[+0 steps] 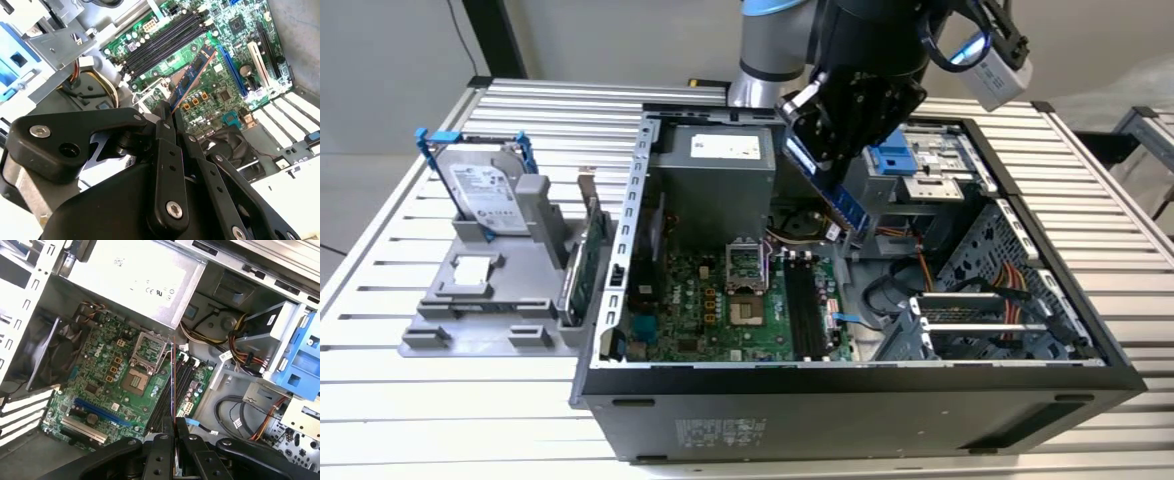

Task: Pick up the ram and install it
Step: 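Insert the ram into the slot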

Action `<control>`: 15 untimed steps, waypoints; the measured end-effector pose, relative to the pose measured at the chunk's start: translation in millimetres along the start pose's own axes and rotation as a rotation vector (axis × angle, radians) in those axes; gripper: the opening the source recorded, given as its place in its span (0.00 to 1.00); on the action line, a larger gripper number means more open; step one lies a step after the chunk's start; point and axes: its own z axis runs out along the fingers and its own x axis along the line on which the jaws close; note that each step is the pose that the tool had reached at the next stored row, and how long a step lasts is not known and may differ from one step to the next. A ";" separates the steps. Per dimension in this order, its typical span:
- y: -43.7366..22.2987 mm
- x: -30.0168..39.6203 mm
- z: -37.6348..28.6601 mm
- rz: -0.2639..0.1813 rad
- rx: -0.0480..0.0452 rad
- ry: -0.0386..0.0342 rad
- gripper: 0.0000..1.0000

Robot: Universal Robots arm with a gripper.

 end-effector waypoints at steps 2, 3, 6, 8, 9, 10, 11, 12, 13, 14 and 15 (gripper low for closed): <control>0.0 0.1 0.0 0.013 -0.0003 -0.0003 0.00; 0.0 0.1 0.0 0.020 -0.0004 -0.0005 0.00; 0.0 0.0 0.0 0.038 -0.0007 -0.0009 0.00; 0.0 0.0 0.0 0.050 -0.0010 -0.0012 0.00; 0.0 0.0 0.0 0.057 -0.0011 -0.0013 0.00; 0.0 0.0 0.0 0.062 -0.0012 -0.0015 0.00; 0.0 0.0 0.0 0.068 -0.0013 -0.0017 0.00; 0.0 0.0 0.0 0.074 -0.0014 -0.0018 0.00; 0.0 0.0 0.0 0.080 -0.0014 -0.0019 0.00; 0.0 0.0 0.0 0.086 -0.0016 -0.0020 0.00; 0.0 0.0 0.0 0.092 -0.0017 -0.0022 0.00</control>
